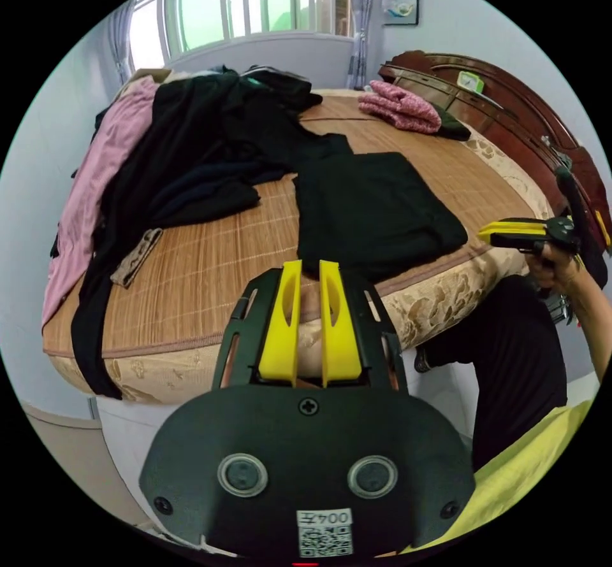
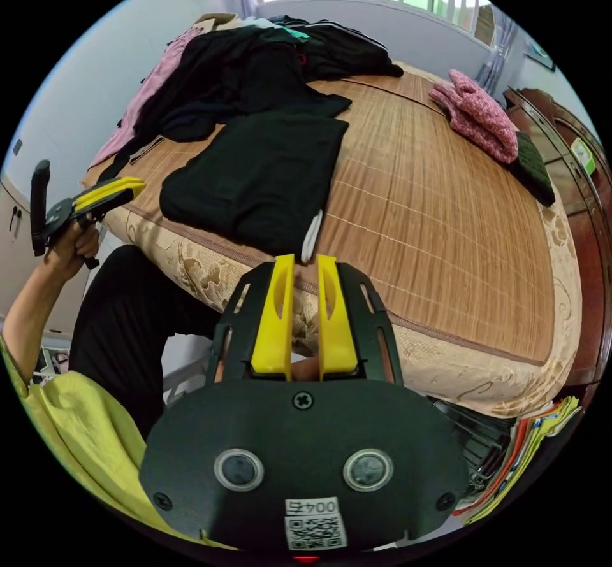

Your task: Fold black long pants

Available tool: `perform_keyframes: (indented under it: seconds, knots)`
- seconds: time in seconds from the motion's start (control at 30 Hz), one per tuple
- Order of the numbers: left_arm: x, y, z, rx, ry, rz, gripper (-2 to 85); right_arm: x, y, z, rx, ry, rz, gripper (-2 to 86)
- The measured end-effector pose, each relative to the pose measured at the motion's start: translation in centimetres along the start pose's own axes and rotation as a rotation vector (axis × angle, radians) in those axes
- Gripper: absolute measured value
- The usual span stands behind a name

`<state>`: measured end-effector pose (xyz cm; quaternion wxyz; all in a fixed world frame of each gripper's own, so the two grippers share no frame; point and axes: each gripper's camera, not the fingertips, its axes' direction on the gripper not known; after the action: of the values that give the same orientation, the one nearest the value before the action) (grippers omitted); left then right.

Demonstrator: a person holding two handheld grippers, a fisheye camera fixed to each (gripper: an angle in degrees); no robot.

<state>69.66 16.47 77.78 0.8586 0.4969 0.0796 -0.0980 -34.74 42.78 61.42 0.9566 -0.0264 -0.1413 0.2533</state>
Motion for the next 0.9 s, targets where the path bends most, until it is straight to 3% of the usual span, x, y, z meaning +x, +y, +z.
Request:
perform_keyframes:
  seconds: [0.43, 0.8, 0.9]
  knots:
    - [4.0, -0.7, 3.1, -0.17, -0.022, 0.084, 1.3, -2.5, 0.7, 2.5, -0.045, 0.056, 0.031, 7.5]
    - [5.4, -2.1, 3.9, -0.245, -0.029, 0.165, 1.1, -4.4, 0.7, 2.2, -0.038, 0.222, -0.182, -0.2]
    - [4.8, -2.2, 4.0, -0.24, 0.014, 0.122, 1.0, -2.3, 0.7, 4.1, -0.151, 0.261, -0.113, -0.4]
